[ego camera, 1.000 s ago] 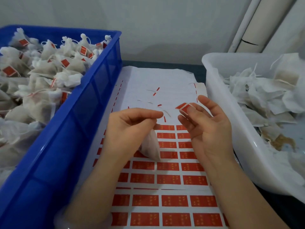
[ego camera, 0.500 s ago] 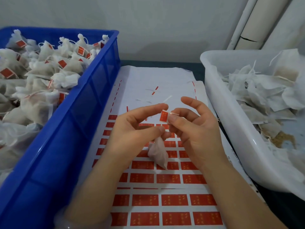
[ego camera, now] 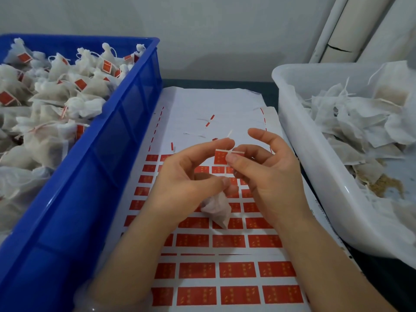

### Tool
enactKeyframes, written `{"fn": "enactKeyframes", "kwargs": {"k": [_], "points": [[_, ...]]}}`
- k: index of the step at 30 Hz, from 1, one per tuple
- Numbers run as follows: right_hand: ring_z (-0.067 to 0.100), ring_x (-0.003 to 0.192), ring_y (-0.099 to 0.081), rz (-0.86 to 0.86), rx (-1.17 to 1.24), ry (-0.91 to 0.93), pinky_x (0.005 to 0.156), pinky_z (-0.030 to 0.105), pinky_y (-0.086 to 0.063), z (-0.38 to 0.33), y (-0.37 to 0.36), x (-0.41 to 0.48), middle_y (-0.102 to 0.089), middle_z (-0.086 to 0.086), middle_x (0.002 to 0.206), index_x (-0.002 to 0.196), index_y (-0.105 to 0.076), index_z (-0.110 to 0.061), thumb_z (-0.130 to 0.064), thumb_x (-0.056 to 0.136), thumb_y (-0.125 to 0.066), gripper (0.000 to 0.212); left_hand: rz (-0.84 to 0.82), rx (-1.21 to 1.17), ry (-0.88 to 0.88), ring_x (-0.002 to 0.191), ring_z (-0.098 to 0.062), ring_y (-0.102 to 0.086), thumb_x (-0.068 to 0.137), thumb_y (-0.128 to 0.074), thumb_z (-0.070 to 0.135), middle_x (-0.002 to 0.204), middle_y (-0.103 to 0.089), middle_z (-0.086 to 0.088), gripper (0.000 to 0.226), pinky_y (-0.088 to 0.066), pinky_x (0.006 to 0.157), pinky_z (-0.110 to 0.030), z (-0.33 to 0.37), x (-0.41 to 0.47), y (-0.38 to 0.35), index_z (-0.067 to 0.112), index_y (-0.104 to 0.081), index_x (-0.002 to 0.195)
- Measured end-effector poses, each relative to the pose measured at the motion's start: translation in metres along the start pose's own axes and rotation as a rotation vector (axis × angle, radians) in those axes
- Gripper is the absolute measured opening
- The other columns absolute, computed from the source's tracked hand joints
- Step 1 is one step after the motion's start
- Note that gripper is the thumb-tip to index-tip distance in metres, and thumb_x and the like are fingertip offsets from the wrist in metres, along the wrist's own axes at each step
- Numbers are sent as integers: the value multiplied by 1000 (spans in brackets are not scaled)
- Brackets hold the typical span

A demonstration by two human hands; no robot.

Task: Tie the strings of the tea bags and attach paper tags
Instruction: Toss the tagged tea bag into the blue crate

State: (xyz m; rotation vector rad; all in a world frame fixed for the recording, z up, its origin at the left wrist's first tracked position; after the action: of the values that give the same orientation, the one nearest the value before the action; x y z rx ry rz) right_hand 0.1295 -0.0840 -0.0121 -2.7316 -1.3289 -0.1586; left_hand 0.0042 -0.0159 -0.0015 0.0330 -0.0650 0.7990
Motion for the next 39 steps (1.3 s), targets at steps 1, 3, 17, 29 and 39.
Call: {"fn": "enactKeyframes", "kwargs": {"k": [1, 3, 17, 29, 39], "points": [[10, 80, -70, -1, 0, 0, 70, 26, -58, 0, 0, 0, -71, -8, 83, 105, -54, -37, -33, 58, -78, 53, -1, 0, 2, 78, -18, -72, 74, -67, -9, 118, -64, 14, 57, -59, 70, -42, 0, 0, 0, 33, -65, 112], [10, 80, -70, -8, 7, -3, 67, 23, -57, 0, 0, 0, -71, -7, 83, 105, -54, -36, -33, 57, -78, 54, -4, 0, 4, 76, -18, -72, 74, -67, -9, 117, -64, 14, 57, -59, 70, -43, 1, 0, 0, 33, -65, 112], [9, 80, -70, 16, 11, -5, 67, 26, -58, -1, 0, 0, -71, -10, 85, 106, -53, -38, -42, 49, -73, 61, -50, -18, -22, 70, -18, -72, 74, -66, -10, 124, -61, 12, 59, -58, 67, -28, 3, -2, -3, 31, -61, 116], [16, 81, -71, -10, 7, -66, 79, 42, -57, 1, 1, 0, -73, -4, 91, 111, -54, -34, -22, 69, -79, 50, -70, 66, -94, 68, -18, -71, 75, -66, -11, 118, -62, 21, 61, -55, 65, -20, 5, -4, -5, 32, -60, 117], [7, 74, -70, -59, -44, 37, 63, 17, -55, -12, -1, -6, -72, -13, 79, 107, -53, -34, -37, 61, -70, 50, 186, 50, -100, 79, -10, -70, 63, -65, 38, 88, -71, 11, 34, -54, 63, -18, 5, 1, 1, 26, -66, 95]]}}
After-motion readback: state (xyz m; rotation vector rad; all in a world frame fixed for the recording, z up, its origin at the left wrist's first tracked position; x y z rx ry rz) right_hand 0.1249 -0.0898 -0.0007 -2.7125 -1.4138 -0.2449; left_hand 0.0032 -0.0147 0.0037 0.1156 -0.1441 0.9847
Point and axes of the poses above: each hand's wrist, its own x-axis towards the middle knuckle, its own y-axis out of the back of the hand, z = x × y, the point moved 3 cm from there along x, towards the middle knuckle
